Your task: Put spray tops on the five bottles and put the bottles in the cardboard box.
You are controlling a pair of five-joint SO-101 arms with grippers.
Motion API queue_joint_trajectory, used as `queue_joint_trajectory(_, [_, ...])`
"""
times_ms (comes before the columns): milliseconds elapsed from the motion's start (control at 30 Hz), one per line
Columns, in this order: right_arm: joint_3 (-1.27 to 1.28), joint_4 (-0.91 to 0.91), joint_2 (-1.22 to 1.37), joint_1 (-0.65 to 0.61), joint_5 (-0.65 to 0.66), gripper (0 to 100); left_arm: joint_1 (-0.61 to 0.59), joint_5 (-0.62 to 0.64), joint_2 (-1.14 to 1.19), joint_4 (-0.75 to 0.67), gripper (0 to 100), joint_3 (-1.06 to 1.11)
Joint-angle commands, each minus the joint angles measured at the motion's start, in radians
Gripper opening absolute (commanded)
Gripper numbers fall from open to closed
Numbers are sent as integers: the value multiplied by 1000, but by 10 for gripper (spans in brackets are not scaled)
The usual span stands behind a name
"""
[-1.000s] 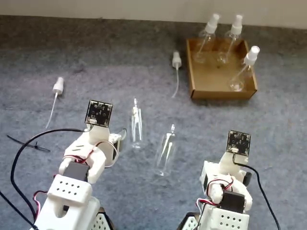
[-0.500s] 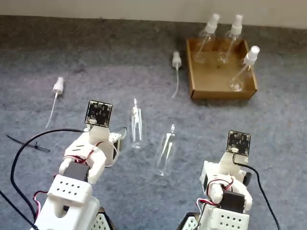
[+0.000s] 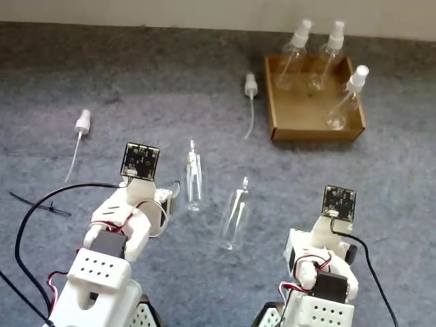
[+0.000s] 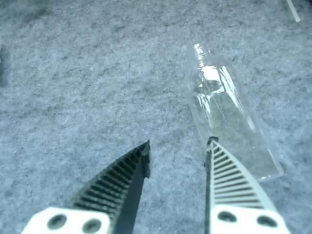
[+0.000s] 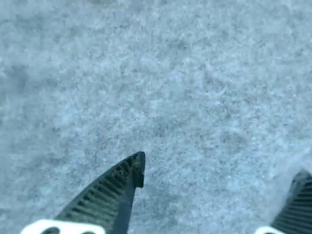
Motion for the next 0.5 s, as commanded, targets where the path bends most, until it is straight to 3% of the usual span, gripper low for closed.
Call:
queue_joint_trajectory(0, [162,7,-15,-2,11,411,18,-11,-10,-20,182,-16])
queue_joint_trajectory(300, [162,7,-15,-2,11,411,16,-6,-10,-14,183,25])
queue_joint_trajectory(467, [162,7,-15,-2,11,411,-45,15,-45,-35,185,38])
